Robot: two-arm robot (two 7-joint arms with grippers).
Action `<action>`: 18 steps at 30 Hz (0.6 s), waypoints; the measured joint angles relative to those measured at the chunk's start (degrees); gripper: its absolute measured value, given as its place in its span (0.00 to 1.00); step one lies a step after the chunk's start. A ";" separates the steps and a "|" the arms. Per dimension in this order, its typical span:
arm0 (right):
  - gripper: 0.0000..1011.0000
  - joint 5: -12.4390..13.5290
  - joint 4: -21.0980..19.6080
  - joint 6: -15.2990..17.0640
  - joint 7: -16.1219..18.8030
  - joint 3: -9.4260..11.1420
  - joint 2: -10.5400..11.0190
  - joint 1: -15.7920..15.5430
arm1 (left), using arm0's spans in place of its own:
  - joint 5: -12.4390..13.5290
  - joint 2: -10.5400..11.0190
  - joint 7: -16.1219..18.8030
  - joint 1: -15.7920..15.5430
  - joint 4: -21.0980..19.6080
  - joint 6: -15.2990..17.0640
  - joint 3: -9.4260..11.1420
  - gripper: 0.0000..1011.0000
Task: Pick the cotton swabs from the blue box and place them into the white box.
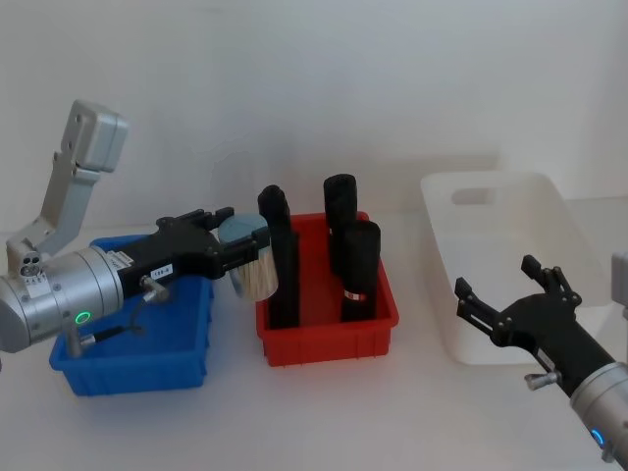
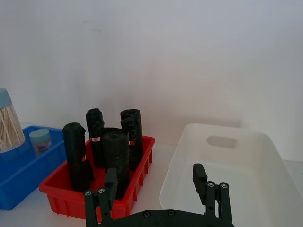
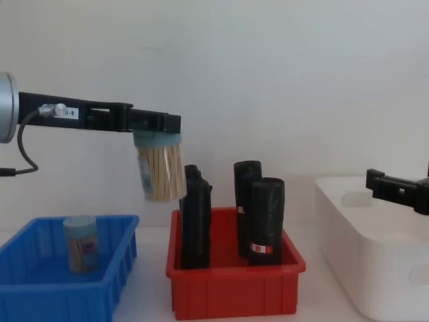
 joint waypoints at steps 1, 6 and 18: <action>0.99 0.00 0.00 0.00 0.00 0.00 0.00 0.00 | -0.13 -0.01 -0.31 -0.05 -0.15 0.16 0.04 0.66; 0.99 0.00 0.00 0.00 0.00 0.00 0.00 0.00 | -0.89 -0.09 -2.00 -0.35 -0.89 0.91 0.26 0.66; 0.99 -0.25 -0.55 0.13 1.97 -0.13 0.15 -0.04 | -1.78 -0.16 -3.95 -0.69 -1.82 1.85 0.53 0.66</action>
